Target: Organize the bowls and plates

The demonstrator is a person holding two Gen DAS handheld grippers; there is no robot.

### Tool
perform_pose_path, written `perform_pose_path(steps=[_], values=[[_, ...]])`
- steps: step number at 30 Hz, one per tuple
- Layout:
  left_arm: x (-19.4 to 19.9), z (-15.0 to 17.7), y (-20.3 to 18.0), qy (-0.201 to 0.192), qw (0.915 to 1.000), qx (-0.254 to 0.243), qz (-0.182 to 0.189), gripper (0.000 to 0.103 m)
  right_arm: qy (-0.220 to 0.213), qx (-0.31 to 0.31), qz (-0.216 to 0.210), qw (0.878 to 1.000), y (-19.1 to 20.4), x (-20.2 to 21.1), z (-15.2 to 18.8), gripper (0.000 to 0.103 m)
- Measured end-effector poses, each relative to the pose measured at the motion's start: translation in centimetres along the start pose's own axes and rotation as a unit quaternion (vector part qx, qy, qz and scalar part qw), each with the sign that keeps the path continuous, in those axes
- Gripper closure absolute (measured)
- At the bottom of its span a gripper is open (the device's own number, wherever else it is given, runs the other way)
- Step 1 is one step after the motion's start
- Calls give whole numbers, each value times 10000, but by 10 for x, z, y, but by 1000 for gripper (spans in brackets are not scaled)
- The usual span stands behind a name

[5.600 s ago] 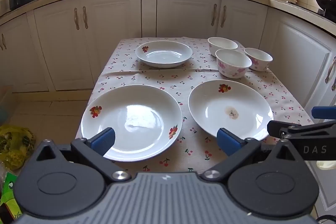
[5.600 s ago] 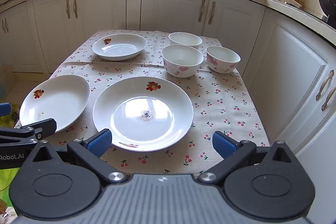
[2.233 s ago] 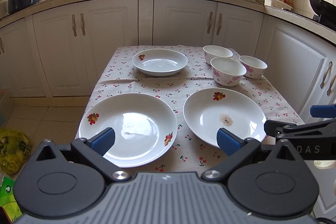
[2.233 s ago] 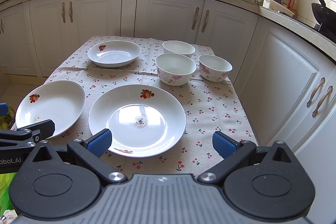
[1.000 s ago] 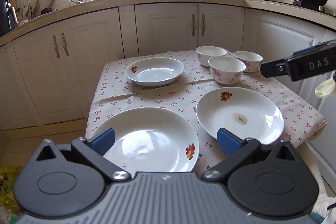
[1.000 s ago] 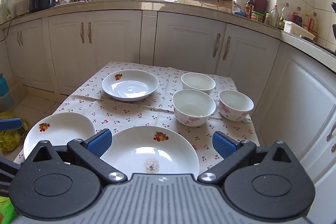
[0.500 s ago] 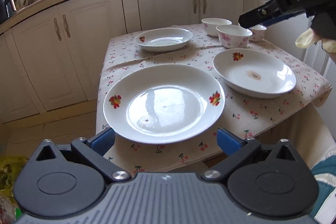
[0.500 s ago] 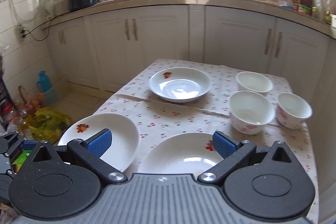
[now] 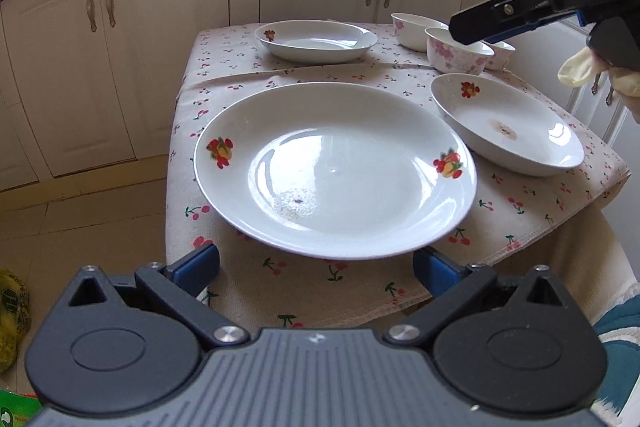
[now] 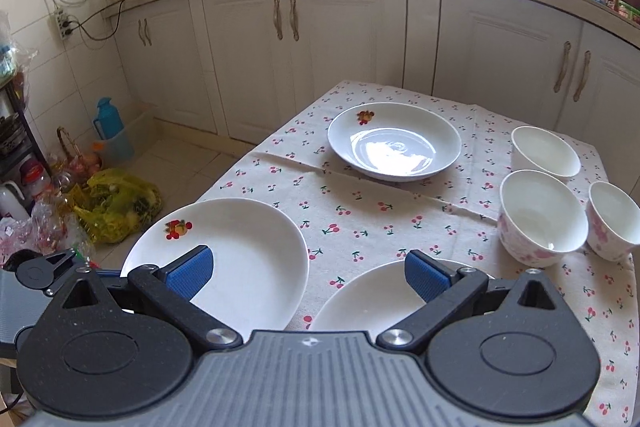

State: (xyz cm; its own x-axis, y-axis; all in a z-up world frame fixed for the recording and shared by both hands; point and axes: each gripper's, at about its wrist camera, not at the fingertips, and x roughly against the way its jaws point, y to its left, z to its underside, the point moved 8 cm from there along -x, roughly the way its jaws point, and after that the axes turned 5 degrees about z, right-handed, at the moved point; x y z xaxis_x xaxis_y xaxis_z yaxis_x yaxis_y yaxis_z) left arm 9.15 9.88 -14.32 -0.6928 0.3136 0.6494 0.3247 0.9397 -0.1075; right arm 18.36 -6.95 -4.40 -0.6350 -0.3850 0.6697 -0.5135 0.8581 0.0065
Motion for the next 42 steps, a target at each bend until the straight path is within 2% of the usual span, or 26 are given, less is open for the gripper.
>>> perform_pose_path(steps=[3, 10, 21, 25, 32, 42], values=[[-5, -2, -1, 28, 9998, -196, 27, 0, 114, 106, -18, 9999, 6, -11, -3, 0], [-10, -6, 0, 66, 9993, -302, 232, 0, 315, 366, -123, 9988, 15, -33, -10, 0], [-7, -2, 1, -174, 9988, -371, 282, 1, 622, 766, -367, 9944, 27, -64, -10, 0], [-4, -2, 2, -226, 9981, -368, 439, 1, 793, 890, -524, 9915, 31, -74, -7, 0], [1, -1, 2, -321, 9971, -533, 429, 1, 1084, 1090, -885, 9841, 38, -93, -4, 0], [2, -2, 1, -377, 9957, -660, 539, 1, 1431, 991, -1135, 9782, 36, -115, -6, 26]])
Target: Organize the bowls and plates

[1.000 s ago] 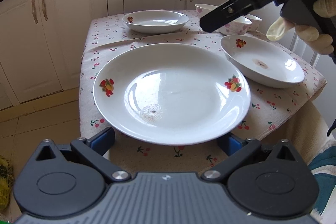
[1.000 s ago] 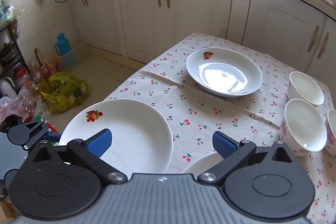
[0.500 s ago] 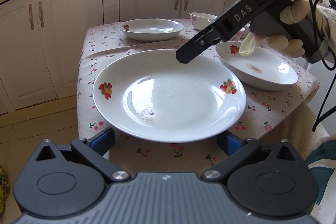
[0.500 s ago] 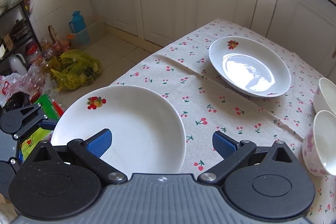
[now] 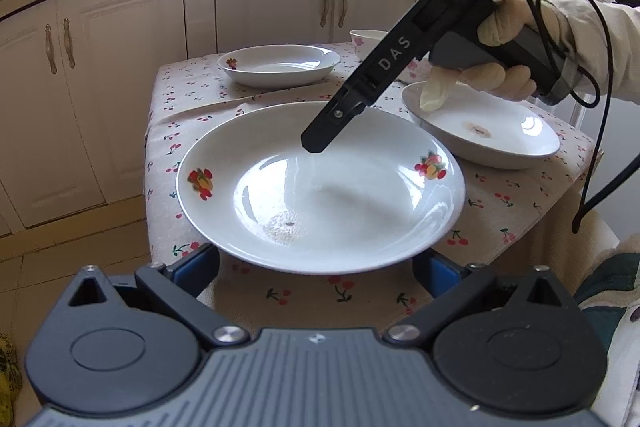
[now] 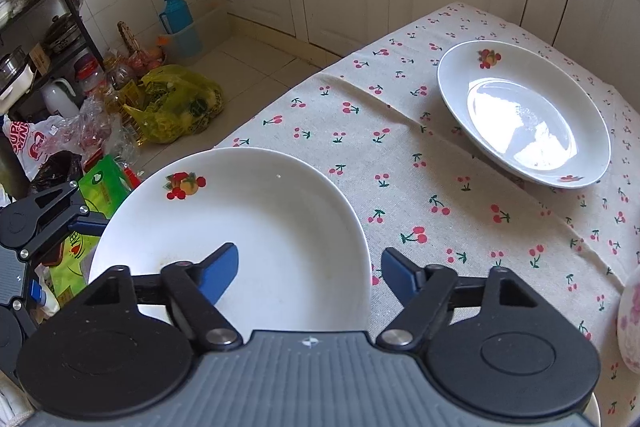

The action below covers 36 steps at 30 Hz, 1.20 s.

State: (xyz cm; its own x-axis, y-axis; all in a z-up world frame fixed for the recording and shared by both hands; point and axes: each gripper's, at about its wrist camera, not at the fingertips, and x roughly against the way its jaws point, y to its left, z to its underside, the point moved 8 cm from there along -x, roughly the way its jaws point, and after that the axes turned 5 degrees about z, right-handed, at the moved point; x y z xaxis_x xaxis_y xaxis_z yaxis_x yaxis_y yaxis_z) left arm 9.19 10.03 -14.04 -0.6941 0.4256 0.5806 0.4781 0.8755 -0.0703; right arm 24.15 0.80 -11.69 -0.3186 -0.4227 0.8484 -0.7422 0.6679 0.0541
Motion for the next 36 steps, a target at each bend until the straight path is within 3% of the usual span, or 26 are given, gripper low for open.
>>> perform_pose_path(steps=[4, 15, 36], values=[[0, -2, 0, 11, 10000, -64, 39, 1, 86, -60, -150, 9998, 0, -5, 1, 34], [-4, -12, 6, 56, 9998, -112, 159, 1, 74, -143, -92, 9998, -8, -8, -3, 35], [-60, -52, 28, 161, 9986, -259, 438, 1, -210, -544, 274, 9979, -71, -14, -36, 35]])
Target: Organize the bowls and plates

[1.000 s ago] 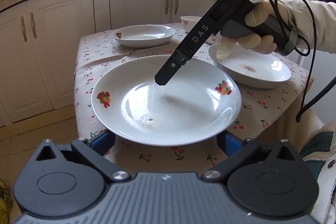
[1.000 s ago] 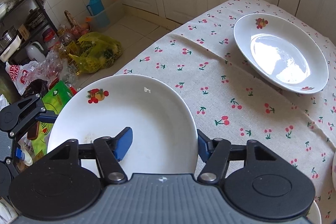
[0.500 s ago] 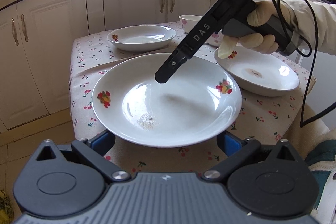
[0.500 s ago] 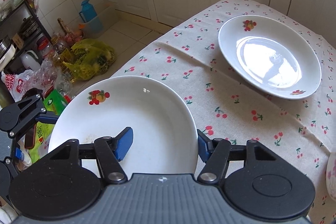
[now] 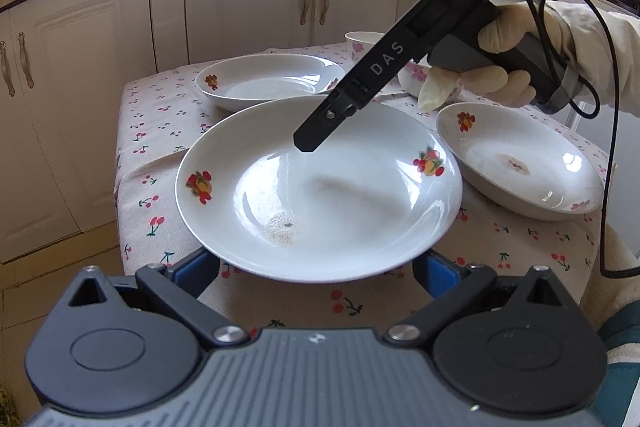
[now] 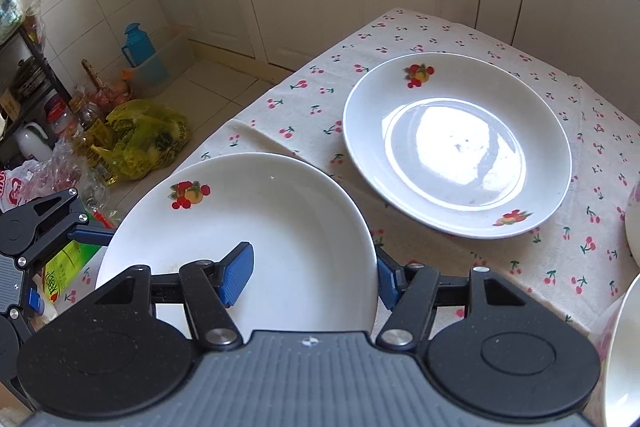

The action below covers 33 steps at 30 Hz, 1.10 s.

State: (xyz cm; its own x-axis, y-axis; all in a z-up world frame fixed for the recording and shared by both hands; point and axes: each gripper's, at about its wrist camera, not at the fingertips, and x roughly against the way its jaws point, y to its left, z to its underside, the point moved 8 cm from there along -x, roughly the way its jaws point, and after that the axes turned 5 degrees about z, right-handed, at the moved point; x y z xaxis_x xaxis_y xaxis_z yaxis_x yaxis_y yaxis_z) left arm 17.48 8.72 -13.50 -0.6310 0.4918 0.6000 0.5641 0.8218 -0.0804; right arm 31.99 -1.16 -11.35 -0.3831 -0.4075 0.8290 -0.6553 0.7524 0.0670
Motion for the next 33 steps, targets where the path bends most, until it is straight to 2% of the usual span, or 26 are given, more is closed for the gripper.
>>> perform_pose_path(steps=[9, 33], values=[[-9, -6, -1, 10, 10000, -37, 41, 1, 32, -43, 129, 9999, -12, -3, 2, 35], [-9, -6, -6, 55, 10000, 34, -8, 1, 42, 147, 281, 9995, -7, -6, 5, 34]])
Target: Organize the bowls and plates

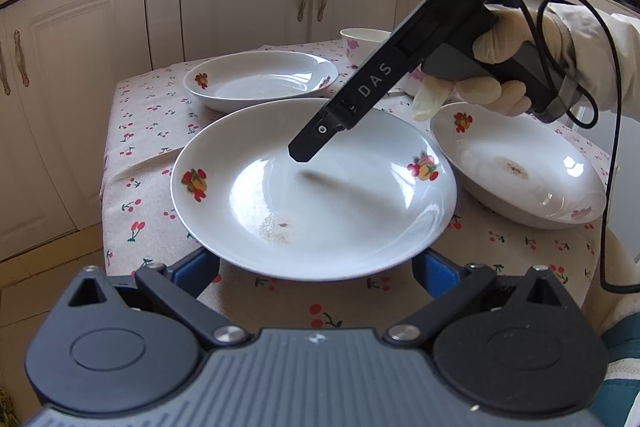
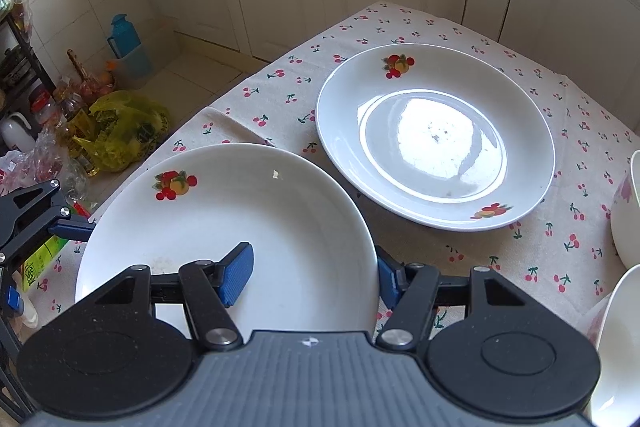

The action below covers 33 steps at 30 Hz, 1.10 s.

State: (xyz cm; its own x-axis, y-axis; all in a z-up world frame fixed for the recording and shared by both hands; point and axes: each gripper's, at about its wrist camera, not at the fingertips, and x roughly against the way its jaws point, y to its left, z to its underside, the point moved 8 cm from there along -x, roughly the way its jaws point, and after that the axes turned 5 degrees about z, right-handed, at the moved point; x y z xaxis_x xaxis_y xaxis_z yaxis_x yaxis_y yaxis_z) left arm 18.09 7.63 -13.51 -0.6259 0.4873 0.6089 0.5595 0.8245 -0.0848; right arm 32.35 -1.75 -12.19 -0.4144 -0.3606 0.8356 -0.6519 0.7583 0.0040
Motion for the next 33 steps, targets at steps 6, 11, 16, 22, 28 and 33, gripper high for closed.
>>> perform_pose_path(steps=[6, 11, 16, 22, 28, 33], values=[[7, 1, -1, -130, 9999, -12, -27, 1, -41, 55, 5, 10000, 5, 3, 0, 24], [19, -1, -3, -230, 9996, -44, -144, 1, -215, 184, 122, 9995, 11, 21, -2, 17], [37, -12, -9, -442, 9985, -56, -308, 1, -504, 238, 165, 9983, 19, 50, -1, 8], [55, -23, -28, -613, 9969, -106, -473, 1, -883, 420, 298, 9948, 33, 92, 11, 2], [66, -32, -56, -764, 9953, -134, -575, 1, -1218, 395, 458, 9907, 36, 132, 39, 0], [69, -37, -81, -863, 9941, -199, -627, 1, -1461, 309, 701, 9863, 33, 157, 70, 0]])
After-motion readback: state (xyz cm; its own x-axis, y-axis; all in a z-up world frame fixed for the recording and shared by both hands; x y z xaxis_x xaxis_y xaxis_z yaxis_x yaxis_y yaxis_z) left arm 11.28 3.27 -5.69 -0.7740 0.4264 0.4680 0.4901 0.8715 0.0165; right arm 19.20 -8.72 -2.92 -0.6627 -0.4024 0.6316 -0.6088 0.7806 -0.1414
